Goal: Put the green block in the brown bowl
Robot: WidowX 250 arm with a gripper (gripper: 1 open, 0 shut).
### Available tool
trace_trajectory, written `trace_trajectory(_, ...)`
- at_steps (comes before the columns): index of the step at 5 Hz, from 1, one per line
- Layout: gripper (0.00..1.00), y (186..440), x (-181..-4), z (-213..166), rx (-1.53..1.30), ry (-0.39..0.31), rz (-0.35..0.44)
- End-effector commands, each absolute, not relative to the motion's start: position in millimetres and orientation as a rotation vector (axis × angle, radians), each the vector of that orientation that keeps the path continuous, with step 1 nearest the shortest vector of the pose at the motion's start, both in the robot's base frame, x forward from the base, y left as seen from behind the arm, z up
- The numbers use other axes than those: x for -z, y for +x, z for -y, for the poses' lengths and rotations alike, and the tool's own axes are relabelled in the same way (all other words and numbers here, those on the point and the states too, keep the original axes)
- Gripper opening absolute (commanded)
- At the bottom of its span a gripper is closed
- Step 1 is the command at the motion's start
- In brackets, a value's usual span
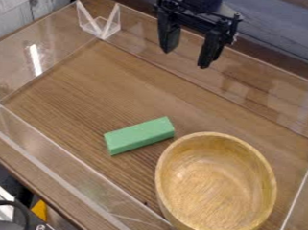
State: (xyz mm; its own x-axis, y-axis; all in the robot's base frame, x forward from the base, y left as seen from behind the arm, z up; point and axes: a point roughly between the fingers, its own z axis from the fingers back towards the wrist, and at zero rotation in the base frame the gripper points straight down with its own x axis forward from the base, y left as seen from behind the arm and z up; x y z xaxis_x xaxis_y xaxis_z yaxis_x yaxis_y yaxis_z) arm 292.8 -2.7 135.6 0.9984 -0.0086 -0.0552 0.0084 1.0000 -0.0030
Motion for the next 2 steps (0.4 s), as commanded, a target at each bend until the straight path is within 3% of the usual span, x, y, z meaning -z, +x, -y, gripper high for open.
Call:
trace_trajectory(1,1.0,286,-130.9,1,0.085,-0.001,-0.067)
trace_trajectory(2,1.0,266,-112.2,-3,0.242,0.003,-0.104)
